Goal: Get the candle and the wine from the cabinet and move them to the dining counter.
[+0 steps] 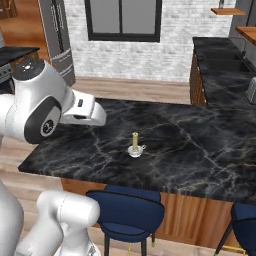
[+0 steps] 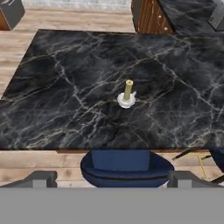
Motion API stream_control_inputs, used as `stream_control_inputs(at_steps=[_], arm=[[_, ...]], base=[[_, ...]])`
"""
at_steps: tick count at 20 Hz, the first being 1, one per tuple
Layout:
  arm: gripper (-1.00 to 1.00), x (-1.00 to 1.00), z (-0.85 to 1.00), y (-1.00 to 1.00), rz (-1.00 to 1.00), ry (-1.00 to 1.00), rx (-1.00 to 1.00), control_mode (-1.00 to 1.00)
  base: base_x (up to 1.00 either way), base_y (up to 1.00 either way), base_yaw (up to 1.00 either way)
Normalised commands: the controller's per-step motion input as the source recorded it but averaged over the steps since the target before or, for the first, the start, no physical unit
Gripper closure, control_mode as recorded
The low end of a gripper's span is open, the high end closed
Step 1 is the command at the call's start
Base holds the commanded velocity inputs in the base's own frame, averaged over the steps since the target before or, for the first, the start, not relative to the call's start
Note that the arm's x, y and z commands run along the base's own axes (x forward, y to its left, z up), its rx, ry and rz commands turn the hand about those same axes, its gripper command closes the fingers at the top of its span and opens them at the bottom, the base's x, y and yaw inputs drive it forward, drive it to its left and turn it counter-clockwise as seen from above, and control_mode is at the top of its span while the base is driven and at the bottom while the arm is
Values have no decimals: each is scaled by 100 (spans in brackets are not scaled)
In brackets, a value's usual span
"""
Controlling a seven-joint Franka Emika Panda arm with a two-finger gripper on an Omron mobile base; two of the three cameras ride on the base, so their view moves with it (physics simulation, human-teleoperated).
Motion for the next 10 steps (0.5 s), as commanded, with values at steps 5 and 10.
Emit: stream_control_inputs(at_steps=[5, 10], arm=[[-100, -81, 32, 5, -11, 2, 0, -100], [-100, -69, 28, 45, 1, 2, 0, -100]], base=[[0, 0, 0], [0, 0, 0]])
